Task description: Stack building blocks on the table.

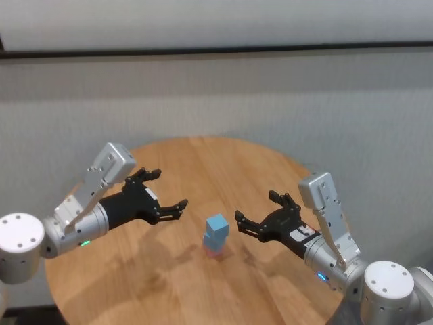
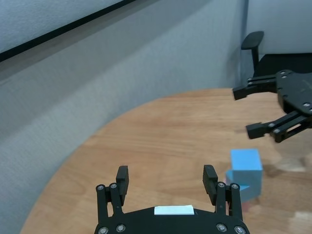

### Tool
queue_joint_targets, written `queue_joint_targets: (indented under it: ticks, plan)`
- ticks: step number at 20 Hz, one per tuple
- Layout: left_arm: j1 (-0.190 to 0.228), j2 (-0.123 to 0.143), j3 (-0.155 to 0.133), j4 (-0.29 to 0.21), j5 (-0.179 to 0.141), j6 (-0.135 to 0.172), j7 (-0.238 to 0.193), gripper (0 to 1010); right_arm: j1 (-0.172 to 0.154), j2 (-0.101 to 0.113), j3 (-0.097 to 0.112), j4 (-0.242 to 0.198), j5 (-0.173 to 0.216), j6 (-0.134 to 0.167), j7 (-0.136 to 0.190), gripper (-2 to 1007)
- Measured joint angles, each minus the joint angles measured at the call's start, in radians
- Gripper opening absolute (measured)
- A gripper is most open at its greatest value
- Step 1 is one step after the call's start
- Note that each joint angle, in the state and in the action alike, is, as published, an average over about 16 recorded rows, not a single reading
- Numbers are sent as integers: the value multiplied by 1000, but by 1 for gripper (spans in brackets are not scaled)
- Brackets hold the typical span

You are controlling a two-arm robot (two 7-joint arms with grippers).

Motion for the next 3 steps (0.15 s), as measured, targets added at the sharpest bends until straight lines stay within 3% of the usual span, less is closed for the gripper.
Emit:
queue_joint_targets:
  ticks: [3]
  plan:
    - [-1,4,-8,4,0,1,7,999,0,0,0,0,0,0,0,1005]
